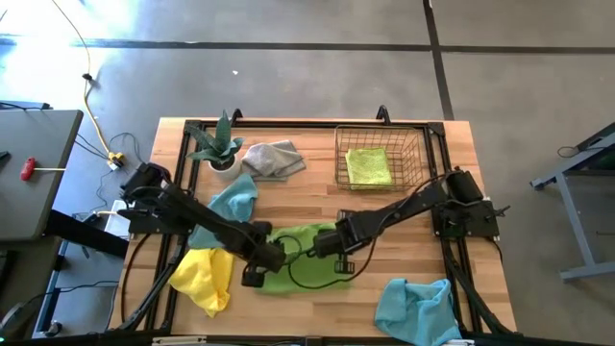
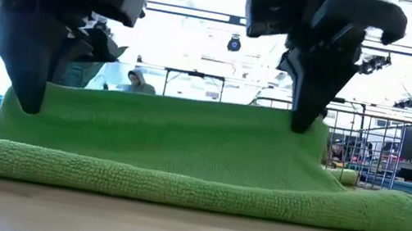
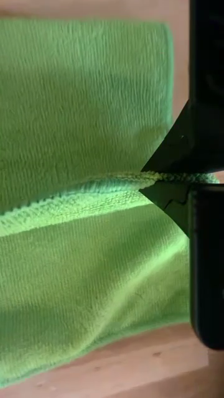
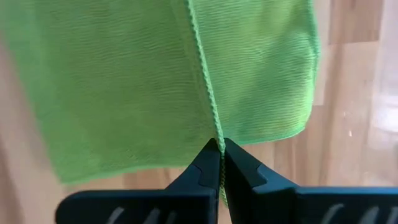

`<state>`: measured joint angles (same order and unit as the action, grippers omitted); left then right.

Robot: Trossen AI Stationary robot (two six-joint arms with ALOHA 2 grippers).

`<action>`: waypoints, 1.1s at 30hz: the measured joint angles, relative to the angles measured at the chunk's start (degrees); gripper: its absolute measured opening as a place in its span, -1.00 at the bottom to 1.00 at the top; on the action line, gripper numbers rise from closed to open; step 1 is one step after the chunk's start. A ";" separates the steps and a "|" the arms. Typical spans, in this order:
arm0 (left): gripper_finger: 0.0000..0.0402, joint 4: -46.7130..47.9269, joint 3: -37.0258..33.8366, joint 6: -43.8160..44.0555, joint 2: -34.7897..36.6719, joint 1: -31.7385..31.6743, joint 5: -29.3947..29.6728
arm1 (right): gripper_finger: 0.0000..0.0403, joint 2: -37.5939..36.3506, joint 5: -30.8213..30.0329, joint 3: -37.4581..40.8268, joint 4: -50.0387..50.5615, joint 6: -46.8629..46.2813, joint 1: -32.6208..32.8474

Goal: Fold microfiber towels
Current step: Fold the green microfiber towel

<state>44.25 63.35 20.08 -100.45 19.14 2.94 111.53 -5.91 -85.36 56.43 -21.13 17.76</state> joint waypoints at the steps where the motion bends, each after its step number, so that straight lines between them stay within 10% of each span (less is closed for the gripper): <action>1: -1.00 -0.07 0.00 -0.31 -0.21 -0.03 0.39 | -1.00 0.22 -0.01 0.00 0.07 -0.43 -0.33; 22: -0.94 3.36 0.00 -0.64 -0.06 -0.79 11.52 | -0.99 1.94 -0.14 0.02 -0.85 -0.51 -1.40; 33: -0.38 6.80 0.00 3.27 -0.06 -0.81 10.07 | -0.42 2.03 -7.90 0.02 1.56 0.64 -1.62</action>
<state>51.05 63.35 23.35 -100.51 18.33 13.01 113.56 -13.82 -85.34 57.98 -20.49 16.14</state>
